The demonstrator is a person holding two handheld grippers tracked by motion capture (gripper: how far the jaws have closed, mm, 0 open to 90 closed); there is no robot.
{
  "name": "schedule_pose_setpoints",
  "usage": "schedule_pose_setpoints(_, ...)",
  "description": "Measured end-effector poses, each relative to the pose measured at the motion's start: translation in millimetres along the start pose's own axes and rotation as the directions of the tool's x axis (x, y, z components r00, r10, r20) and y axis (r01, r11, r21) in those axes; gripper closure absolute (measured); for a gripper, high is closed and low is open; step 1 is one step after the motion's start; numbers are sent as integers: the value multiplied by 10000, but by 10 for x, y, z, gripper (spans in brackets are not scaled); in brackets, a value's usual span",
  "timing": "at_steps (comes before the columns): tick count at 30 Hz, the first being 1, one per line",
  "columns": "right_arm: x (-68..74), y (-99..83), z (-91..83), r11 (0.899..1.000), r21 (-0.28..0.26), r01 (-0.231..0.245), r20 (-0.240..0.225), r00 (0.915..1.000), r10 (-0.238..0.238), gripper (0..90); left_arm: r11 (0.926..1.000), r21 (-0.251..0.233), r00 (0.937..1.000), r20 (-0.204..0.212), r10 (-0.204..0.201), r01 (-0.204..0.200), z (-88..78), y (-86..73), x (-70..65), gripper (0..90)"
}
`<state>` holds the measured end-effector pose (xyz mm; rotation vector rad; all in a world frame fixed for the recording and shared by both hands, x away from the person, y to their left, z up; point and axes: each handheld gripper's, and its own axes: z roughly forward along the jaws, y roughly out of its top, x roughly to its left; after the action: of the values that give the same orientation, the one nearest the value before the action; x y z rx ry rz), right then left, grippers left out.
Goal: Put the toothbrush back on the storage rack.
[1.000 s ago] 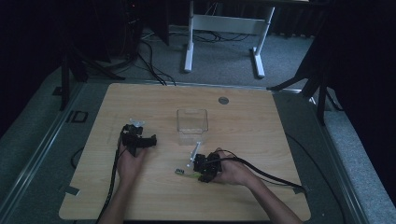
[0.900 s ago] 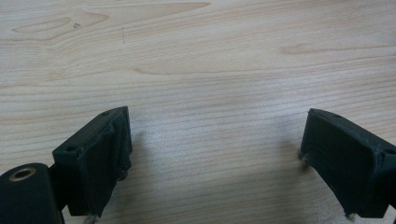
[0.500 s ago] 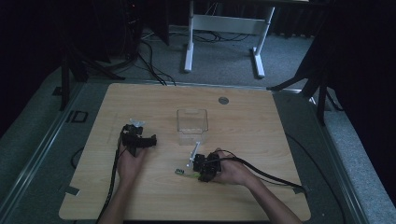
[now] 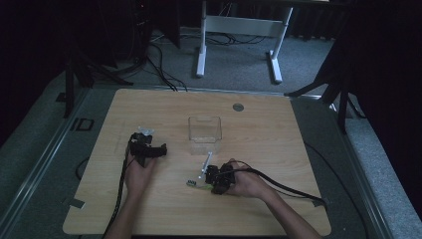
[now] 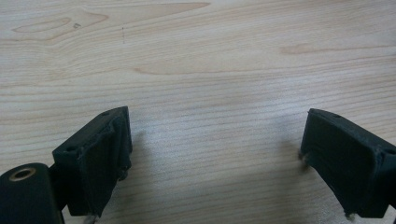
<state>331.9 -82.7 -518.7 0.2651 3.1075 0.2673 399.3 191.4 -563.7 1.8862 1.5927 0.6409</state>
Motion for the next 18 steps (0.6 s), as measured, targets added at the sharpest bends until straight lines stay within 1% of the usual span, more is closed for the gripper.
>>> schedule_pose_setpoints(8, 4, -4, 1, 10000, -13, -18, 121, 9999, 18, 811, 10000, 1, 10000, 4, 1, -1, 0, 0, 0, 93)
schedule_pose_setpoints(18, 11, -8, 1, 10000, -52, 14, 285, 9996, -12, 821, 10000, 2, 10000, 3, -1, 1, 0, 0, 0, 93)
